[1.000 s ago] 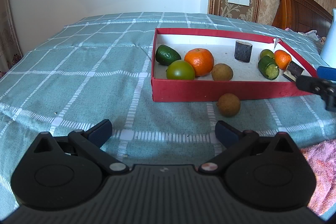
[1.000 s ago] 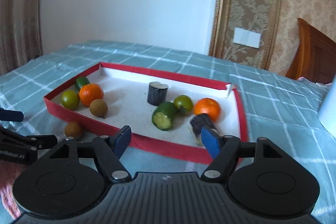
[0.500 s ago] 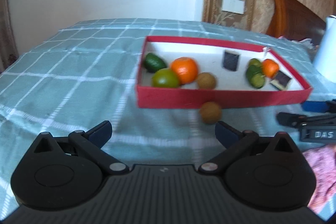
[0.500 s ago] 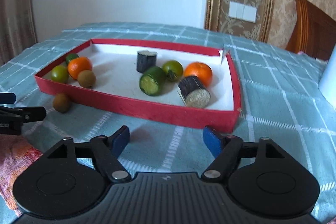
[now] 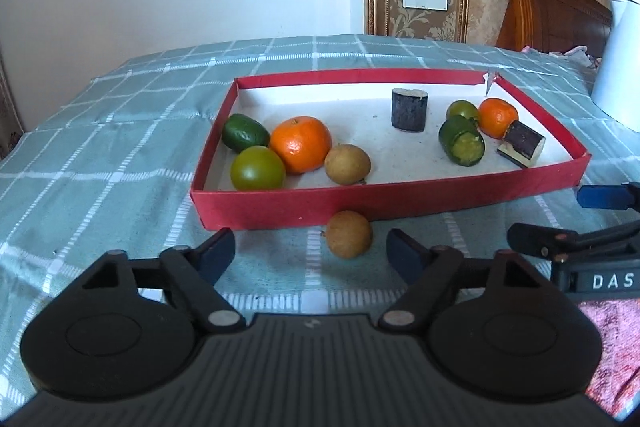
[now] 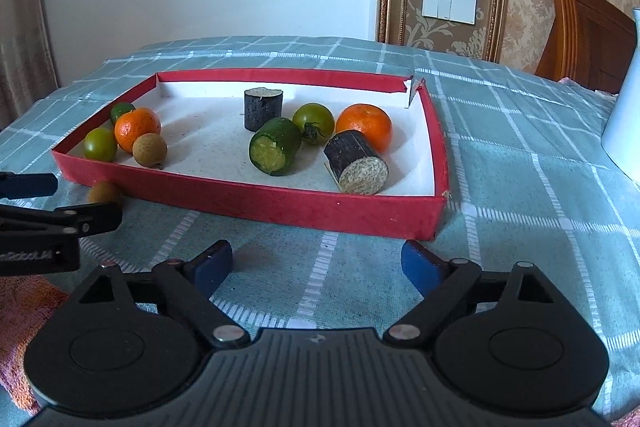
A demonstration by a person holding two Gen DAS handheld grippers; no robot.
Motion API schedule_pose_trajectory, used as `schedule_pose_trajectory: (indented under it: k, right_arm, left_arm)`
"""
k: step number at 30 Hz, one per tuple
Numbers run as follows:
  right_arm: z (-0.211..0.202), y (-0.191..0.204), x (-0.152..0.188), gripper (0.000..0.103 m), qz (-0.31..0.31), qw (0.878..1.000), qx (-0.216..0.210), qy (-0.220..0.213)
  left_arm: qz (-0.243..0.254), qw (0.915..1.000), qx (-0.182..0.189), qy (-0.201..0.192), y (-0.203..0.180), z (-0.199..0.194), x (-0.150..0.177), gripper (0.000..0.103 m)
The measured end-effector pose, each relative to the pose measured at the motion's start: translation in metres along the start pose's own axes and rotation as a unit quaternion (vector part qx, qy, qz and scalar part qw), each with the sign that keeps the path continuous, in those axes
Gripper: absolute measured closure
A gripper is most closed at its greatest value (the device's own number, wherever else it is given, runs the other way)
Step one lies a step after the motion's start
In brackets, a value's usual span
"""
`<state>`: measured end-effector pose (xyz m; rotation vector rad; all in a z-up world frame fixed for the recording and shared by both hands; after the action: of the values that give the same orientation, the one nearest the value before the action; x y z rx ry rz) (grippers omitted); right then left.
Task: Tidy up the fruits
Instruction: 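Move the left tool to the second brown round fruit and close on it, then carry the brown fruit into the box and open the left tool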
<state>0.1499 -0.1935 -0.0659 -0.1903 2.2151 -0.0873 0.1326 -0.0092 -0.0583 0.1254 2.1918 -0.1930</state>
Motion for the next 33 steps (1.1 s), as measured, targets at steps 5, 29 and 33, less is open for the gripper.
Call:
schedule_pose_trajectory:
  k: [5,29,33]
  right_arm:
    - [0.0,0.0,0.0,0.006,-0.001,1.0,0.0,0.001]
    - [0.0,0.0,0.0,0.006,0.0,1.0,0.0,0.001]
    - [0.0,-0.001,0.0,0.006,0.0,1.0,0.0,0.001]
  left_arm:
    - [0.007,0.9999,0.007,-0.003,-0.006,0.001,-0.001,0.054]
    - [0.038,0.9984,0.031,-0.029,-0.029,-0.012,-0.014,0.078]
    - [0.05,0.9976,0.027,-0.04,-0.033,-0.015,-0.028,0.078]
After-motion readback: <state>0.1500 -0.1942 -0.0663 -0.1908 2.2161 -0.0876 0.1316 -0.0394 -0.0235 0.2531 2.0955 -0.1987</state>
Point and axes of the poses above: each gripper's, at about its wrist camera, not at the fingertips, and z roughly the way its jaws point, y to its left, x to its underside, the point moved 10 cm from there along z, roughly the way its jaws point, and after that the axes turned 13 degrees about x, right-handed, at the moved point
